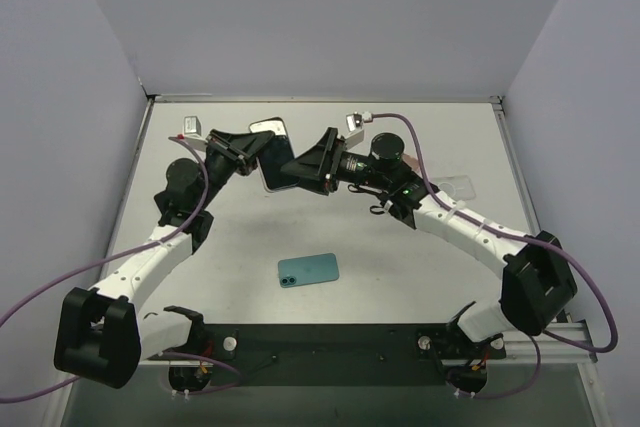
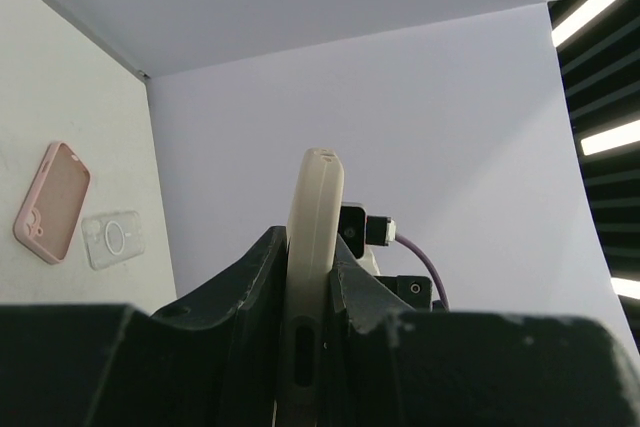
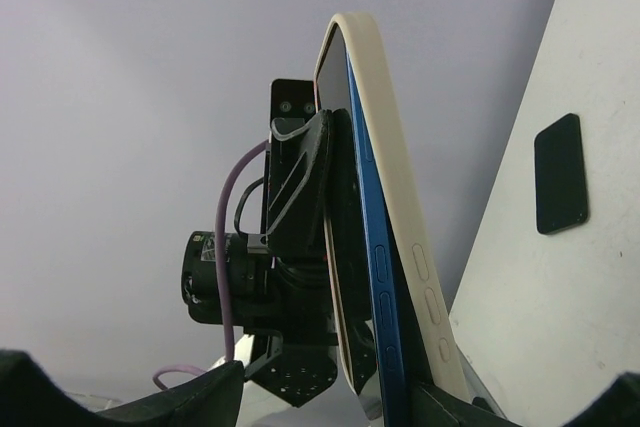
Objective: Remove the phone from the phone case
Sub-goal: Remove the phone case from the phone.
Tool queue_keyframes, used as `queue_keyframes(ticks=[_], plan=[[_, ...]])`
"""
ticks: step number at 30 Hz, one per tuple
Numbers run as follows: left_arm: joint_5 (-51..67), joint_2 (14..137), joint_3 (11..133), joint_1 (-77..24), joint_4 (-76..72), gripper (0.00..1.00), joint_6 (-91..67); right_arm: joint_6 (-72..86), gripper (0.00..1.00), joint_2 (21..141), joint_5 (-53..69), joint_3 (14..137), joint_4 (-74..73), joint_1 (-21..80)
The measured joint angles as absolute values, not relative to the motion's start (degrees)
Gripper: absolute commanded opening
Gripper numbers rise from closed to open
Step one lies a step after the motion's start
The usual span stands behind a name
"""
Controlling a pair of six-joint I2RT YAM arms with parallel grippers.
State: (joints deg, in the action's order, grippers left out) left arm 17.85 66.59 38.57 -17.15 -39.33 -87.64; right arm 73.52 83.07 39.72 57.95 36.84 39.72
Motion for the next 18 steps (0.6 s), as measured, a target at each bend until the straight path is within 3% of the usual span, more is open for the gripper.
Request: queue_keyframes(ticks=[9,12,13,18], plan=[[12.6,65.8,35.4,-17.5,-40.4,0.00,-88.0,74.8,0.49,87.1,40.7,59.5,37.9,39.0],[9.8,65.8,35.1,-17.9,-40.4,0.00,-87.9,75.0,0.41,89.2,41.3,61.3,37.7,38.6],[9.1,65.8,35.1,-17.9,-40.4,0.00,-87.9,75.0,0.33,89.8,41.4,61.9,37.7,38.5],[6.9,65.8,35.1,-18.1,-40.5,0.00,-88.2,75.5,0.14,92.3,42.9,63.1,38.8,38.2]])
